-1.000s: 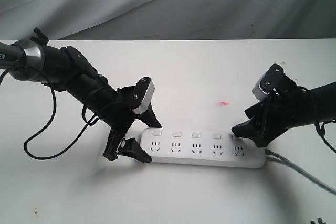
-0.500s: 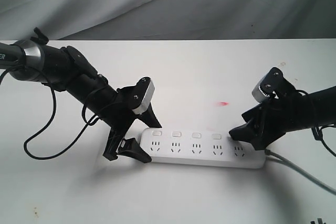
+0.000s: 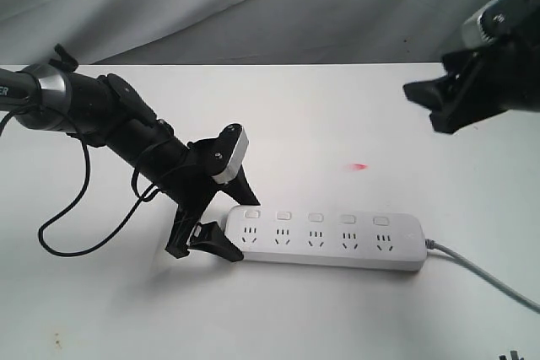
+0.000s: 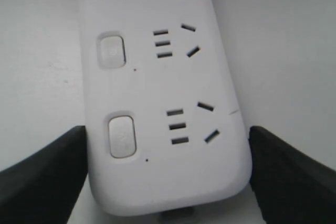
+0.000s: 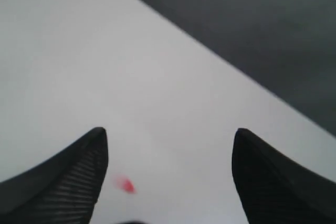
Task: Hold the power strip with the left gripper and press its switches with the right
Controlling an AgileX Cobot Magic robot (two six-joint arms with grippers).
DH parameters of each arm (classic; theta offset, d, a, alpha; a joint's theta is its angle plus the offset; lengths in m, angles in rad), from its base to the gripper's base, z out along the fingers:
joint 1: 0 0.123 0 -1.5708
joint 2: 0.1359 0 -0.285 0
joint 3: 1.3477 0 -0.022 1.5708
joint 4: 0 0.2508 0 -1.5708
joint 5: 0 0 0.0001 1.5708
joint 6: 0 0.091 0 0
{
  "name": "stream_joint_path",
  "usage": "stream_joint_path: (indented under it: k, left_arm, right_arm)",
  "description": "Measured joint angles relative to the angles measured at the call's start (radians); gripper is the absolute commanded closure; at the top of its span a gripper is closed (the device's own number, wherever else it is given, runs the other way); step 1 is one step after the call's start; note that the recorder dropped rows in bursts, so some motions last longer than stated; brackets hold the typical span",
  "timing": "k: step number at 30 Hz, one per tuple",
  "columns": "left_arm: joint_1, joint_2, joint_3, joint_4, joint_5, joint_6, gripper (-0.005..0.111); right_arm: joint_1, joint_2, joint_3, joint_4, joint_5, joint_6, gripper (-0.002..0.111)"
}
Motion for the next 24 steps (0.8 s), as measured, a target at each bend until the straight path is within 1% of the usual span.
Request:
stream_joint_path:
  k: [6,16,19,24]
  left_arm:
    - [0.000,0.000,0.000,0.000,0.000,0.000,0.106]
    - [0.000,0.000,0.000,0.000,0.000,0.000,0.106]
    - [0.000,0.000,0.000,0.000,0.000,0.000,0.106]
    - [0.000,0.000,0.000,0.000,0.000,0.000,0.106]
  right_arm:
    - [0.000,-0.212,0.000,0.096,-0.022,0.002,0.046]
    - [0.000,-0.531,0.000,0.108,-0.023,0.002,0.046]
    - [0.000,-0.584,0.005,0.113,-0.023,0.002,0.046]
    - [0.000,-0.618,0.075,0.115,-0.023,0.002,0.046]
